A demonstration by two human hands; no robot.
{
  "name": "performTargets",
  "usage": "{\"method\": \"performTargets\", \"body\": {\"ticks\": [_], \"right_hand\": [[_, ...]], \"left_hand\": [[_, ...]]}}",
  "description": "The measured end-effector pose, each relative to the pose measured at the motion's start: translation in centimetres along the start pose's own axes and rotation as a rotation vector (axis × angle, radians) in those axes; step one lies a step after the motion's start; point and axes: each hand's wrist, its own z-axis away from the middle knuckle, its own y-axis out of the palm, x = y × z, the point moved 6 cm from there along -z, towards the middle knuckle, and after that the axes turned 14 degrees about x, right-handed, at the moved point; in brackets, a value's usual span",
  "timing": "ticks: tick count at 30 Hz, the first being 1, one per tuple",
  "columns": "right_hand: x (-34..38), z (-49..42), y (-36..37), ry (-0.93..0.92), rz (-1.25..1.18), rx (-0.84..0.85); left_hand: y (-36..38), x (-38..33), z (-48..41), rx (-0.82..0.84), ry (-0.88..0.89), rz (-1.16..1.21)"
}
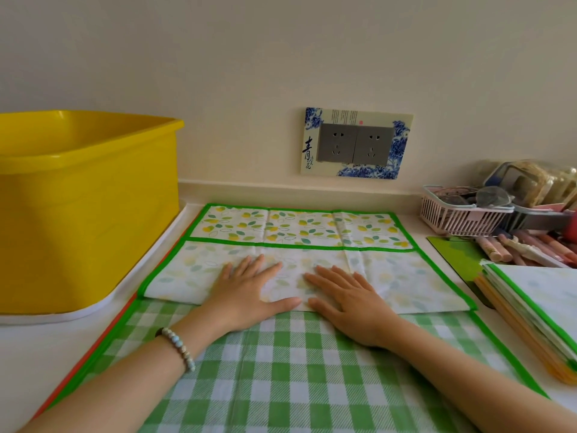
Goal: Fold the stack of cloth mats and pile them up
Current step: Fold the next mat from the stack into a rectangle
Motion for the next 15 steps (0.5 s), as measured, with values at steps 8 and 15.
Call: {"method": "performTargets", "body": {"ticks": [8,15], "right_hand": [[-0.5,-0.1,0.3,0.021,0.007,0.033],[-0.6,0.0,0.4,0.012,-0.004,0.032]], "left_hand": [[-0.3,2.8,1.6,0.051,-0.001,0.001],[-1.1,7.7,5.0,0.074,-0.09,0.01]]}}
